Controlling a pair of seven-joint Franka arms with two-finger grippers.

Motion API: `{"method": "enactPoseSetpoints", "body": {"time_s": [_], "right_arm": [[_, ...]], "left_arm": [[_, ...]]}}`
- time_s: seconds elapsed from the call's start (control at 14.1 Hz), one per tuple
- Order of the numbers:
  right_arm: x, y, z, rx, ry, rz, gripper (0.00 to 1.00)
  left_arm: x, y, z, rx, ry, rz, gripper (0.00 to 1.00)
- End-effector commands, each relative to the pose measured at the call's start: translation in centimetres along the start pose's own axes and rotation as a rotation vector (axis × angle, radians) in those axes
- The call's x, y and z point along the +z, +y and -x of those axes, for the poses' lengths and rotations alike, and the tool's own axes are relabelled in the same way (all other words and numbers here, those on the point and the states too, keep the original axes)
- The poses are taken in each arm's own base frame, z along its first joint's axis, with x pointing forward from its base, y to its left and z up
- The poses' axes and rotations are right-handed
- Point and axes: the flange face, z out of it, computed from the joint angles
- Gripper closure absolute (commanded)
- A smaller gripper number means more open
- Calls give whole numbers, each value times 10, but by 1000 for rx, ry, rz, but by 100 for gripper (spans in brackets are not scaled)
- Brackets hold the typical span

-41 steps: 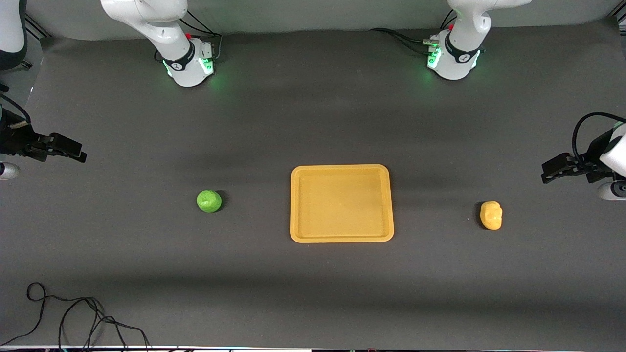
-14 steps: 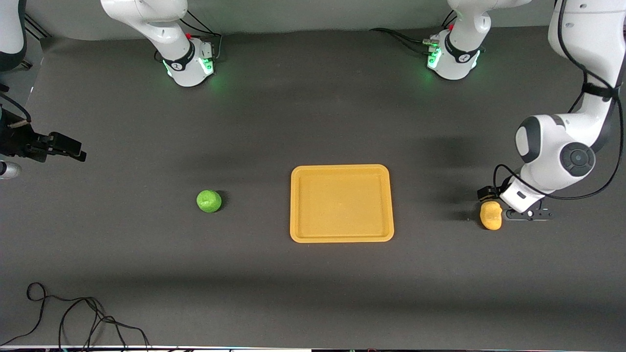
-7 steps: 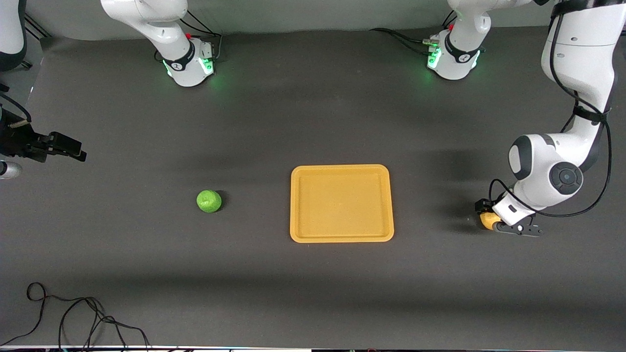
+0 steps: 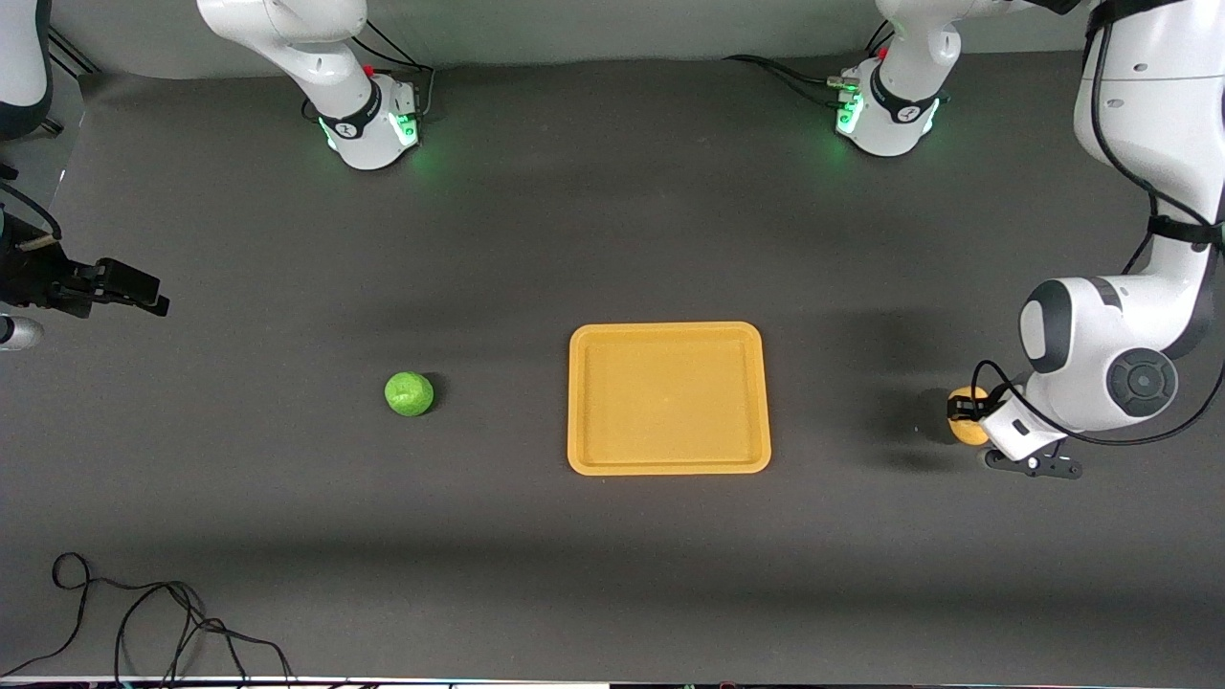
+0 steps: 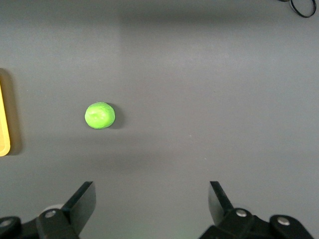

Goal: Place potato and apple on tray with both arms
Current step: 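Carry the potato with the left gripper over the orange tray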

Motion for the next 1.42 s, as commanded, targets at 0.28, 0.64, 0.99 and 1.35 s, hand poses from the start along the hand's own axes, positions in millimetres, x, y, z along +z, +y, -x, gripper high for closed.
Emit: {"method": "enactPoseSetpoints", "body": {"time_s": [0.28,0.64,0.99,1.35], "right_arm": [[0,2,3,-19,0,9,0],[2,3,2,-18,-3,9,0],[8,-13,-5,-30,0,6,0],[11,-92,-14,-83,44,1,0]], "left_arm": [[-73,207,-21,-243,54,-32,85],[-35,298,-6,-208,-47,93,83],[9,368,9,-170,-99,76,82],[19,370,5,-141,-61,57,79]]}}
